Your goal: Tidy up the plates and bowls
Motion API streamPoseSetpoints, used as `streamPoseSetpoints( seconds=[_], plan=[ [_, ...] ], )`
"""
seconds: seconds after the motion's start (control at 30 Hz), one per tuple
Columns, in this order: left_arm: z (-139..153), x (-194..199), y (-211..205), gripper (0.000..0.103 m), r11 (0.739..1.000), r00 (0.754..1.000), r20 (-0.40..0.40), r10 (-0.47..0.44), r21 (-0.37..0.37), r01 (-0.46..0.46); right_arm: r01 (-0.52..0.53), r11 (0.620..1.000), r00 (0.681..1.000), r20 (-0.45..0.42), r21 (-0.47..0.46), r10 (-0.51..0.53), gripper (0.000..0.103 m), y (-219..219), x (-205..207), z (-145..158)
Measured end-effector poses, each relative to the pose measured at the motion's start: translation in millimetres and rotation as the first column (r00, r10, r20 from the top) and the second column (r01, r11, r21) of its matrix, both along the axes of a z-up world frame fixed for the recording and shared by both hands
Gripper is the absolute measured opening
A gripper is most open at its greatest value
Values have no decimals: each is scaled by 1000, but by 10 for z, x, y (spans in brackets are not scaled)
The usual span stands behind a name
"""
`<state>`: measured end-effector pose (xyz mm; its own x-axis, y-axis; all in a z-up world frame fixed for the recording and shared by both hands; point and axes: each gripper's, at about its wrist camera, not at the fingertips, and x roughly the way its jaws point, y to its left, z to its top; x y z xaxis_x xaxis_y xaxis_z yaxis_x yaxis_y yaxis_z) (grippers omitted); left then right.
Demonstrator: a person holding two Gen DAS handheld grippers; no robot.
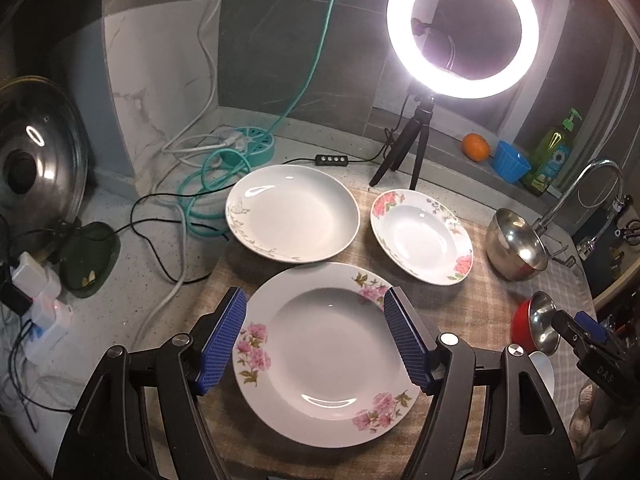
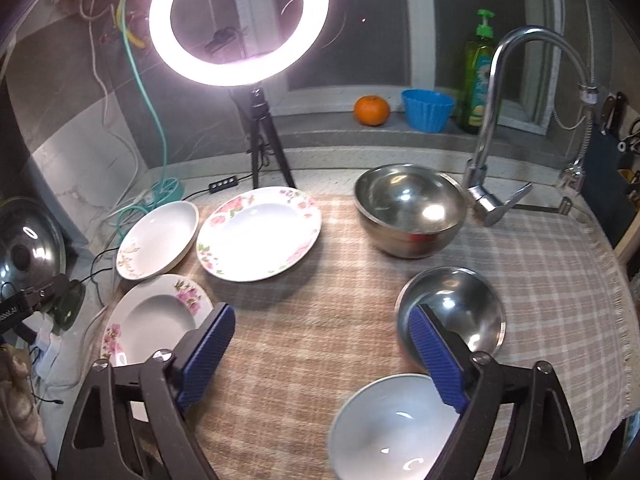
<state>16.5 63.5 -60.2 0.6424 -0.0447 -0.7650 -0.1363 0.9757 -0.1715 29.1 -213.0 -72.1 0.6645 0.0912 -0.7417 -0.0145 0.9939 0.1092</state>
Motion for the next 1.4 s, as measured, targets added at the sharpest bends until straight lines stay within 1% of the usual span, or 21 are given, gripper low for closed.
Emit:
streamPoseSetpoints(
  seconds=[0.03,0.1,0.13,0.17,0.2,0.23,0.27,0.33,0.37,0.4,0.43,0.57,0.67,0.7,0.8,1.03,1.1,1.17,1.4],
  plan=[
    [-18,-3,21,71,1000,1000,-8,1,0,-1,-17,1000,1000,-12,12,17,83,51,21,-28],
    [-62,-11,82,66,1000,1000,-23,1,-10,-2,-47,999,999,-26,24,48,73,145,49,-72],
    [-85,-12,117,65,1000,999,-32,2,-14,-3,-65,998,997,-36,27,66,70,210,67,-99],
    [-108,-14,150,63,1000,999,-37,3,-15,-4,-79,996,996,-45,31,81,65,265,81,-123],
    [-129,-17,178,60,1000,999,-42,4,-16,-5,-91,995,994,-53,38,93,61,307,99,-144],
    [-155,-13,207,55,1000,999,-50,4,-21,-5,-106,993,992,-67,52,110,59,362,118,-179],
    [-195,-5,251,53,999,998,-61,0,-37,-2,-116,991,990,-79,63,120,56,396,131,-207],
    [-287,15,329,41,997,996,-94,-7,-78,0,-132,987,983,-113,92,142,52,467,161,-286],
    [-341,20,376,38,995,994,-113,-8,-98,-3,-138,985,980,-127,104,151,47,494,174,-324],
    [-399,27,418,32,993,991,-134,-8,-114,-7,-143,983,977,-144,116,159,44,527,186,-368],
    [-450,29,455,29,992,988,-151,-9,-129,-10,-148,981,973,-161,129,168,40,565,199,-417],
    [-647,52,615,29,981,976,-216,-10,-193,-33,-159,973,958,-211,165,192,37,682,254,-582],
    [-740,86,703,27,975,970,-241,-9,-219,-45,-158,965,944,-254,207,209,28,753,316,-729],
    [-764,96,735,25,974,970,-244,-11,-222,-44,-154,963,940,-267,223,212,27,772,339,-770],
    [-824,129,768,25,970,966,-256,-24,-238,-39,-136,961,933,-294,242,206,26,803,402,-876],
    [-923,230,753,24,966,960,-270,-70,-259,-2,-80,956,928,-329,282,174,23,767,527,-990],
    [-938,255,756,24,966,960,-271,-76,-260,3,-68,952,925,-339,300,173,22,761,540,-1017],
    [-950,280,760,20,965,959,-272,-79,-263,5,-62,949,922,-347,309,174,22,763,543,-1043],
    [-1019,318,805,20,959,956,-283,-82,-282,-1,-51,942,909,-375,333,181,21,771,575,-1145]
  ],
)
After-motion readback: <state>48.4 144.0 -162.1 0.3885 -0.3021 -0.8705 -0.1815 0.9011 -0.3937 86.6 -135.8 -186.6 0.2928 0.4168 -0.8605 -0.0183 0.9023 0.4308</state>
